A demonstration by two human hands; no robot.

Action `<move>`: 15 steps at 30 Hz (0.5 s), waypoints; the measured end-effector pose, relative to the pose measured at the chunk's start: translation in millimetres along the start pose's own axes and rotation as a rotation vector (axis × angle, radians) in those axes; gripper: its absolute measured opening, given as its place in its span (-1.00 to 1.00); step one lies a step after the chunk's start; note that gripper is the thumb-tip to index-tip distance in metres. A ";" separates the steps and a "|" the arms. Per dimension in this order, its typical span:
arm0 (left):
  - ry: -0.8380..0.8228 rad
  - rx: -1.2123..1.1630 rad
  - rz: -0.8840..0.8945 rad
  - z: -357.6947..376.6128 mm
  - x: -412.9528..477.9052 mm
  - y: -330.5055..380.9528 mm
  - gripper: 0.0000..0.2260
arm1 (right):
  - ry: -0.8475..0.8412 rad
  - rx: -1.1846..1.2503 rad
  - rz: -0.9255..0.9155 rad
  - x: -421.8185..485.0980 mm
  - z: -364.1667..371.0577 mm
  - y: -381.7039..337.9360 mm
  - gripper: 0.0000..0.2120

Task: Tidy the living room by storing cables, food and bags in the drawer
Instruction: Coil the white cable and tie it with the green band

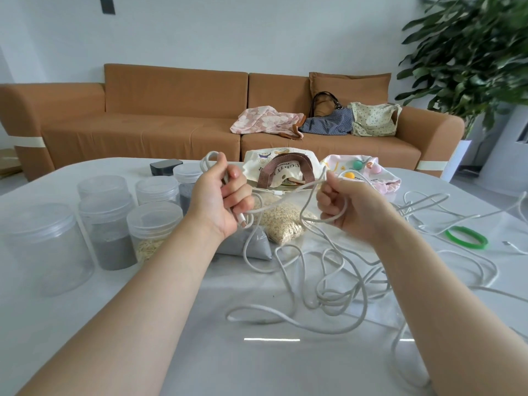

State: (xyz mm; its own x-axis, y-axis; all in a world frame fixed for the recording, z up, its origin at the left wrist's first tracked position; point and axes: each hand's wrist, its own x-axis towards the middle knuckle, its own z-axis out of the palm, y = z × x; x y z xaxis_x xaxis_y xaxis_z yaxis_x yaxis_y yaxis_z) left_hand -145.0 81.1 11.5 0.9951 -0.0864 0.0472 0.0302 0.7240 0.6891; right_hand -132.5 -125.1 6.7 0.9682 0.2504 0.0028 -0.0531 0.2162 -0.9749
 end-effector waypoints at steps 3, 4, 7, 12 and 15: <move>0.055 0.167 -0.004 -2.1 1.8 -0.7 -0.56 | -0.098 0.252 -0.028 2.1 -5.8 -0.3 -0.75; 0.073 0.222 -0.012 -3.0 2.4 -1.7 -0.57 | -0.107 0.294 -0.056 3.9 -6.3 0.4 -0.76; 0.067 0.353 -0.067 -5.0 2.2 -4.8 -0.59 | -0.088 0.292 -0.131 4.6 -2.7 1.7 -0.71; -0.009 0.524 -0.164 -3.6 0.1 -9.4 -0.75 | -0.139 0.132 -0.195 -1.2 4.2 -2.8 -0.76; -0.109 0.499 -0.245 -4.1 -0.7 -11.3 -0.80 | -0.114 -0.016 -0.205 -1.5 7.9 -2.4 -0.76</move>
State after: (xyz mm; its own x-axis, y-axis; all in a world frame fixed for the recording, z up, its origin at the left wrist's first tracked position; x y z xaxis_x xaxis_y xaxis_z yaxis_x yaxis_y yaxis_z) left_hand -145.7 75.8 0.8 0.9484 -0.3006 -0.1005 0.1842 0.2646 0.9466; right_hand -135.7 -118.5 10.8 0.9243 0.3084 0.2250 0.1463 0.2582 -0.9549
